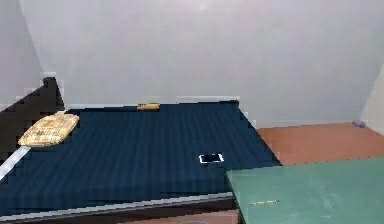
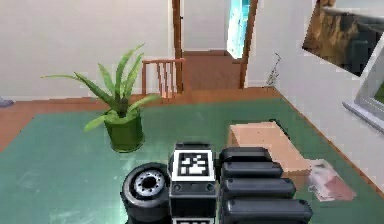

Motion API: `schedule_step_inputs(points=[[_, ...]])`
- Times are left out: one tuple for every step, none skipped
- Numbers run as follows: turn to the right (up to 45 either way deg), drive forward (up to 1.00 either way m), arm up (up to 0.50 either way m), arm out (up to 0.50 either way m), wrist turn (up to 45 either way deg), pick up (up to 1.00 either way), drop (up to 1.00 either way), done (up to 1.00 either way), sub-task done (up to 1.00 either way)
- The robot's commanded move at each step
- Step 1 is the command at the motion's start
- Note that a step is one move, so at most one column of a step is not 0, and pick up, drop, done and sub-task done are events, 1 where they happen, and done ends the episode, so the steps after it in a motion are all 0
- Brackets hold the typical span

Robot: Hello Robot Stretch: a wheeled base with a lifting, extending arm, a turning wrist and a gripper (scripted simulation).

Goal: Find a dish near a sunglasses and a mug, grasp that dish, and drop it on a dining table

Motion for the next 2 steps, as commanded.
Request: schedule_step_inputs(points=[[45.0, 0.0, 0.0, 0.0, 0.0, 0.0, 0.0, 0.0, 0.0], [15.0, 0.0, 0.0, 0.0, 0.0, 0.0, 0.0, 0.0, 0.0]])
